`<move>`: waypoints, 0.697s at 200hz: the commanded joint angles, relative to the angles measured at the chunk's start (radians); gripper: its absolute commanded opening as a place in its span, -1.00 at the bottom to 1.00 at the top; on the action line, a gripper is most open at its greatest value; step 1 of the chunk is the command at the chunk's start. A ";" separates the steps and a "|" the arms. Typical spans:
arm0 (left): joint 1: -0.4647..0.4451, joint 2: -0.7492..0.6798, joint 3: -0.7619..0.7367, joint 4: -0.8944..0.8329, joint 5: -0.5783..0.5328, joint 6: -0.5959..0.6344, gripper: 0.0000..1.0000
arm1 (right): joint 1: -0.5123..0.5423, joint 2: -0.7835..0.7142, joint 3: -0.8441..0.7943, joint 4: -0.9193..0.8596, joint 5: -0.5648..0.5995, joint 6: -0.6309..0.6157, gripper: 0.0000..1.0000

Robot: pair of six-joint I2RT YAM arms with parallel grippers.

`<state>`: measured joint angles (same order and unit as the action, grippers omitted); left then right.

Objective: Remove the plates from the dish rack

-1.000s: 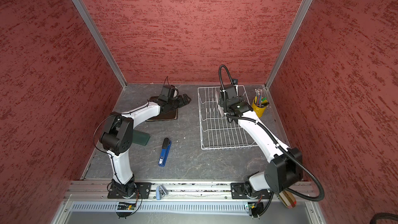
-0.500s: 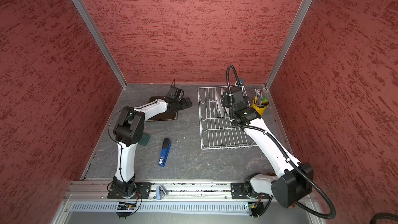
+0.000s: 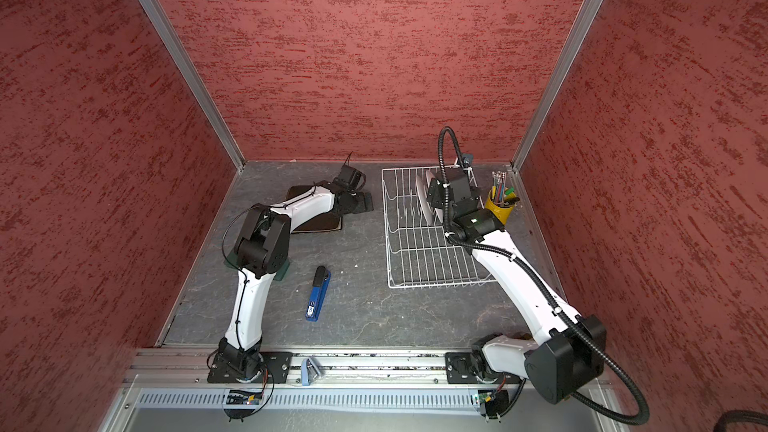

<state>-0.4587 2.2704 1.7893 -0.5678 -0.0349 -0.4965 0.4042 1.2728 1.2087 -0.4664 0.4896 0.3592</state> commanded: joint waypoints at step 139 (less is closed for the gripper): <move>0.083 0.035 0.060 -0.129 0.018 0.017 0.99 | 0.004 -0.097 -0.041 0.039 0.003 0.011 0.74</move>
<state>-0.4271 2.2833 1.8313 -0.6132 0.0288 -0.4961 0.4042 1.2049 1.1790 -0.4454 0.4820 0.3668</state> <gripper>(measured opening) 0.994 0.871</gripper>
